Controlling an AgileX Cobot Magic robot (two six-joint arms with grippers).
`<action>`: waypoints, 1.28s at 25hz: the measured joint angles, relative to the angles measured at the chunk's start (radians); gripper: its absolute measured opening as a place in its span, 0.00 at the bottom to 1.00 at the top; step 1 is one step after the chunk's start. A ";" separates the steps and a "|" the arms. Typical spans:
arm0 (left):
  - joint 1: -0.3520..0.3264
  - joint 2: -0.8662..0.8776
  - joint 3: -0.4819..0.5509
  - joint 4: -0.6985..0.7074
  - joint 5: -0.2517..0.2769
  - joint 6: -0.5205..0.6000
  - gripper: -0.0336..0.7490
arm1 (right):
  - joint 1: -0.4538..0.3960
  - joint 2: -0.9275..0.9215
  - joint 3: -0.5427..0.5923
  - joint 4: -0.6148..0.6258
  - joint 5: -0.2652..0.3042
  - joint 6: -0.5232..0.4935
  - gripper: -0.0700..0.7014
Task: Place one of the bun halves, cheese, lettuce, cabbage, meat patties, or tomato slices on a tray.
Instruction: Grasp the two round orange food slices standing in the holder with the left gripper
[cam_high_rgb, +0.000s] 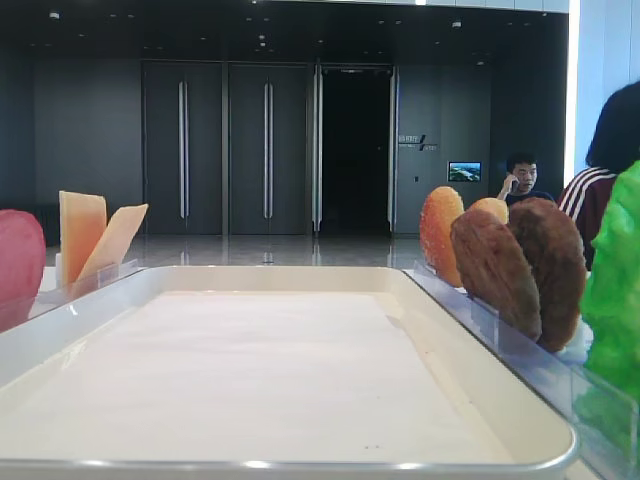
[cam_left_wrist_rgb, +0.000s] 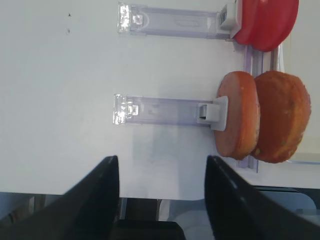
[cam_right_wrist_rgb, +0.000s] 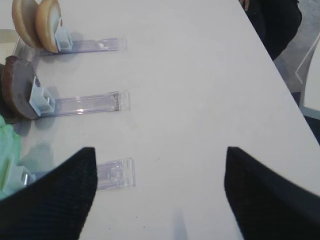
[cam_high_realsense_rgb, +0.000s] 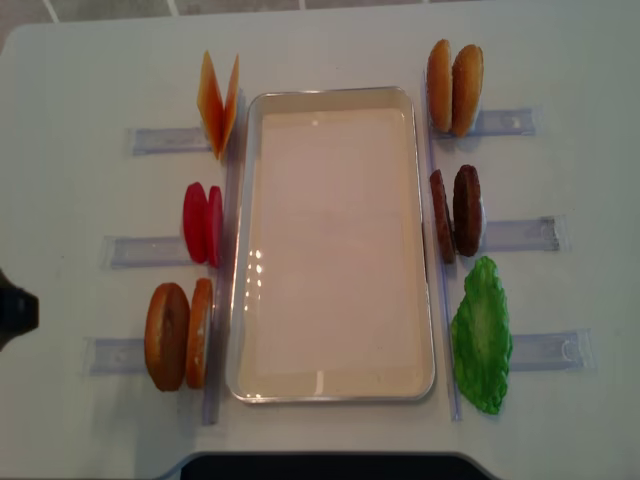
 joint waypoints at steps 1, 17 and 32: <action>0.000 0.039 -0.018 -0.001 0.000 -0.012 0.57 | 0.000 0.000 0.000 0.000 0.000 0.000 0.78; 0.000 0.345 -0.109 -0.076 -0.004 -0.036 0.57 | 0.000 0.000 0.000 0.000 0.000 0.000 0.78; 0.000 0.346 -0.114 -0.080 -0.005 -0.116 0.57 | 0.000 0.000 0.000 0.000 0.000 0.000 0.78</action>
